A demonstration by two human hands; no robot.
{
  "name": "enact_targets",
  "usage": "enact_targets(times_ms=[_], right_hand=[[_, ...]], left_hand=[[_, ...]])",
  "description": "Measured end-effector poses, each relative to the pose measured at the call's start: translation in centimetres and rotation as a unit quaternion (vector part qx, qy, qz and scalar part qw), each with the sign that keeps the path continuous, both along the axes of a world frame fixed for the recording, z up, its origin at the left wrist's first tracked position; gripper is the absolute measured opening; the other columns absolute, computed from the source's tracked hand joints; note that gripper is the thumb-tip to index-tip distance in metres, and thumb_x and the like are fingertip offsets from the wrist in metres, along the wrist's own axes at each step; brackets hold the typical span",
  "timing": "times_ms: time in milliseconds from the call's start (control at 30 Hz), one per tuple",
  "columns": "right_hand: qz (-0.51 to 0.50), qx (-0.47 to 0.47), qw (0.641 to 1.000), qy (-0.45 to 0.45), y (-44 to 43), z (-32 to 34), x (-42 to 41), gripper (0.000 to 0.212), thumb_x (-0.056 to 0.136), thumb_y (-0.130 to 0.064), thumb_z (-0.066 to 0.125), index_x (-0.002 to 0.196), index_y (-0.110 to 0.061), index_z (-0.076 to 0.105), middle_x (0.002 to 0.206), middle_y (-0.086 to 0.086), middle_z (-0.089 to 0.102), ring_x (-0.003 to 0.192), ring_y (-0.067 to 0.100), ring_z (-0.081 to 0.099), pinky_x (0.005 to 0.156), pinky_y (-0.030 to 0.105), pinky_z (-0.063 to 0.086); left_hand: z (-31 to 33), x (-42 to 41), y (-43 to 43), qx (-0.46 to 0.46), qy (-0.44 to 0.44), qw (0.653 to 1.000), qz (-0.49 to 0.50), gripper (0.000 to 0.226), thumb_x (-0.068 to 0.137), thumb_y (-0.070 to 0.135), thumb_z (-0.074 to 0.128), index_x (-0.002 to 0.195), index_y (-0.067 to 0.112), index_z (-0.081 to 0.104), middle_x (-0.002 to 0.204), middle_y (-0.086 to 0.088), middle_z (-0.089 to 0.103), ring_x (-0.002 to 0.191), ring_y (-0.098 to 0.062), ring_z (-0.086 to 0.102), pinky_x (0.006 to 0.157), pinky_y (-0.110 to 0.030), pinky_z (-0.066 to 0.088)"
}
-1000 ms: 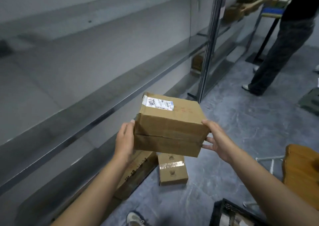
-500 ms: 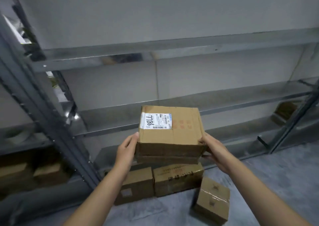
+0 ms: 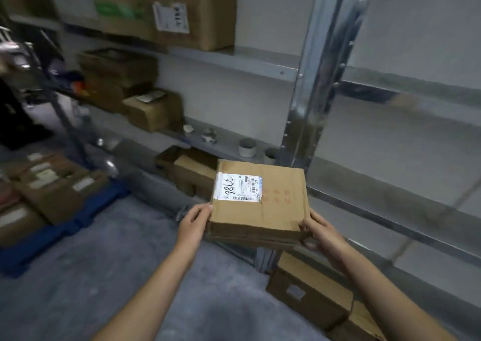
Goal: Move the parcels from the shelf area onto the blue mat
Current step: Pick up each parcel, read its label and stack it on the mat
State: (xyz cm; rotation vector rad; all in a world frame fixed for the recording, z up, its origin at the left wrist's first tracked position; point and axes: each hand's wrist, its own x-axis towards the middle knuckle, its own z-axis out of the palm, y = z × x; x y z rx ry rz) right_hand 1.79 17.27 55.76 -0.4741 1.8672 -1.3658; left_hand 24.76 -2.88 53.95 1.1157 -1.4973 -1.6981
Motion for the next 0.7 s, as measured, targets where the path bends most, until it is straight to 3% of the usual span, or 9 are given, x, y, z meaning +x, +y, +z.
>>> enact_targets(times_ms=[233,300,400,500,567,633,700], right_hand=[[0.161,0.014,0.987,-0.008,-17.7,-0.8,7.9,0.050,0.091,-0.036,0.059,0.137,-0.046,0.044,0.136,0.003,0.049,0.118,0.025,0.053,0.095,0.043,0.050],[0.192,0.021,0.981,-0.004,-22.0,-1.2,9.8,0.054,0.089,-0.033,0.062,0.139,-0.045,0.044,0.136,0.005,0.049,0.118,0.027,0.052,0.090,0.041,0.051],[0.245,0.039,0.969,-0.002,-27.9,-2.2,12.0,0.059,0.088,-0.031,0.064,0.141,-0.043,0.043,0.135,0.002,0.050,0.122,0.027,0.050,0.098,0.048,0.048],[0.298,0.039,0.954,-0.011,-33.6,-3.3,14.1,0.054,0.086,-0.034,0.064,0.136,-0.047,0.046,0.125,-0.007,0.056,0.107,0.012,0.057,0.080,0.033,0.054],[0.329,0.032,0.944,-0.016,-37.4,-4.3,15.3,0.050,0.089,-0.031,0.062,0.133,-0.048,0.046,0.121,-0.011,0.058,0.099,0.006,0.058,0.068,0.022,0.049],[0.353,0.035,0.935,-0.015,-41.3,-5.1,16.2,0.053,0.091,-0.029,0.060,0.138,-0.044,0.044,0.116,-0.013,0.057,0.095,0.003,0.057,0.064,0.018,0.046],[0.381,0.039,0.923,-0.018,-45.4,-5.6,16.8,0.055,0.090,-0.029,0.061,0.138,-0.045,0.042,0.113,-0.016,0.056,0.094,0.002,0.056,0.063,0.017,0.045]], left_hand=[[-1.8,13.1,-8.6,0.027,-0.027,0.981,0.189,0.017,0.091,0.035,0.059,0.081,0.039,0.072,0.080,0.017,0.072,0.088,-0.009,0.065,0.077,-0.028,0.051],[-2.4,15.8,-10.1,0.035,-0.035,0.972,0.228,0.015,0.089,0.037,0.059,0.082,0.038,0.072,0.082,0.015,0.072,0.090,-0.010,0.065,0.081,-0.030,0.052],[-3.6,19.0,-12.1,0.053,-0.042,0.959,0.274,0.014,0.086,0.040,0.058,0.086,0.036,0.072,0.088,0.008,0.072,0.093,-0.014,0.065,0.088,-0.036,0.051],[-4.5,21.0,-14.4,0.062,-0.047,0.944,0.322,0.014,0.089,0.035,0.058,0.087,0.032,0.072,0.088,0.006,0.071,0.091,-0.015,0.064,0.085,-0.035,0.050],[-4.8,21.9,-16.7,0.067,-0.054,0.931,0.355,0.015,0.092,0.029,0.056,0.090,0.028,0.071,0.086,0.006,0.070,0.087,-0.014,0.063,0.079,-0.033,0.048],[-5.0,22.6,-19.1,0.070,-0.060,0.920,0.380,0.016,0.094,0.026,0.054,0.094,0.023,0.069,0.091,0.001,0.069,0.087,-0.017,0.061,0.078,-0.037,0.048],[-4.9,23.1,-21.7,0.071,-0.073,0.912,0.398,0.018,0.095,0.025,0.053,0.099,0.018,0.069,0.098,-0.003,0.069,0.094,-0.020,0.062,0.087,-0.041,0.049]])
